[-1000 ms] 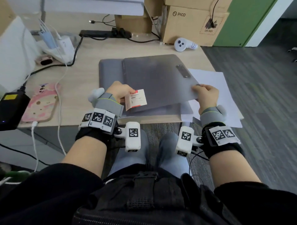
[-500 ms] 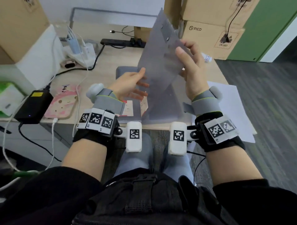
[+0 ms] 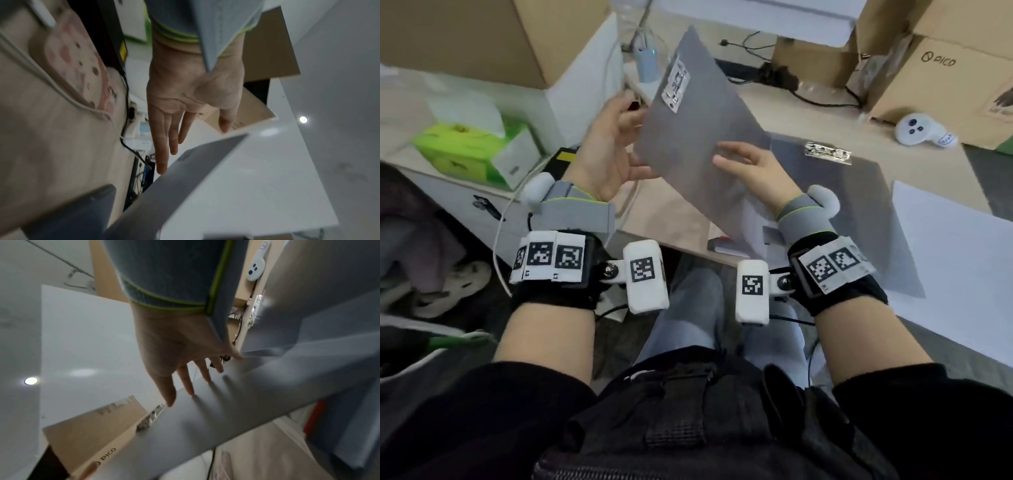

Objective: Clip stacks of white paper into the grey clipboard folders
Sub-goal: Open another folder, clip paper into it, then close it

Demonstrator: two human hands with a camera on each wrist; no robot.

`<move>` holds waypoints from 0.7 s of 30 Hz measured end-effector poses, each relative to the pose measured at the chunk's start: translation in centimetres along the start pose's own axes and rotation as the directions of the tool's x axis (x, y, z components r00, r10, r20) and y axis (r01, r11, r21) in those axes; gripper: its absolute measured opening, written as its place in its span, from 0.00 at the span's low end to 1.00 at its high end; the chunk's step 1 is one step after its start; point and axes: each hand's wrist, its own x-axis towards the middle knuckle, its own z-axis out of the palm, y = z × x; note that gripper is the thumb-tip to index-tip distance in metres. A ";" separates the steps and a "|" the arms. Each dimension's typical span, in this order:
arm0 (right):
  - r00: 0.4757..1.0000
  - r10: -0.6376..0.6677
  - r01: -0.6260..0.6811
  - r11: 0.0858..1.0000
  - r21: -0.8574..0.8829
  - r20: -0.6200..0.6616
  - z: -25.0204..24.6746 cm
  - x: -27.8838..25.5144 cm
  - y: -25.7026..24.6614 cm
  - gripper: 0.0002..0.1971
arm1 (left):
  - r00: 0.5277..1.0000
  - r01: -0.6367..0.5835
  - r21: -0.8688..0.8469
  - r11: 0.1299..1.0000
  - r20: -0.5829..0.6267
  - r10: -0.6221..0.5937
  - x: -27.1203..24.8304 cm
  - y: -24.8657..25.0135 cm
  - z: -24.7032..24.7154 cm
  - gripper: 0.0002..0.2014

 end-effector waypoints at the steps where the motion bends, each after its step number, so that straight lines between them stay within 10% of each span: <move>1: 0.999 0.043 -0.042 0.998 -0.041 0.016 0.7 0.6 0.7 0.23 | 0.998 0.025 -0.038 0.999 -0.050 -0.027 0.1 -0.5 -1.3 0.20; 11: 0.963 0.269 -0.252 0.919 -0.303 0.014 3.6 3.3 3.5 0.30 | 0.918 0.271 0.218 0.938 -0.353 -0.183 1.0 -5.2 -4.6 0.05; 21: 0.963 0.256 -0.256 0.967 0.010 -0.090 -0.3 1.2 2.7 0.21 | 0.923 0.076 0.329 0.941 -0.381 0.058 3.3 -3.7 -0.1 0.13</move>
